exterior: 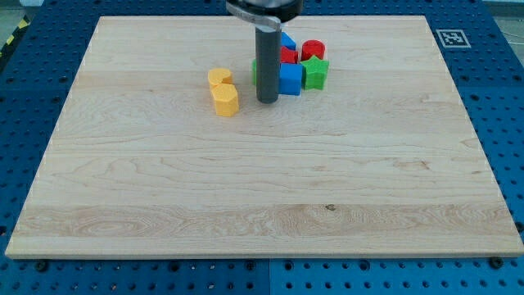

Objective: Move the yellow blocks to the left side

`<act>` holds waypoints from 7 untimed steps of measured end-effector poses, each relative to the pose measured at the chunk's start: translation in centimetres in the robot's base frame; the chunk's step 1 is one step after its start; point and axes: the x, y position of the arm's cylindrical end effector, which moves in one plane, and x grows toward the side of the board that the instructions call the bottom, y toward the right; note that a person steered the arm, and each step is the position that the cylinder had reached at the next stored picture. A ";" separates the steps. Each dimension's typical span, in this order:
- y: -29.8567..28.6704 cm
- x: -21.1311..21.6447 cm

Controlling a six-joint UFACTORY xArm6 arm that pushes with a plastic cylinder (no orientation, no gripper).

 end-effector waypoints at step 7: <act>-7.0 1.8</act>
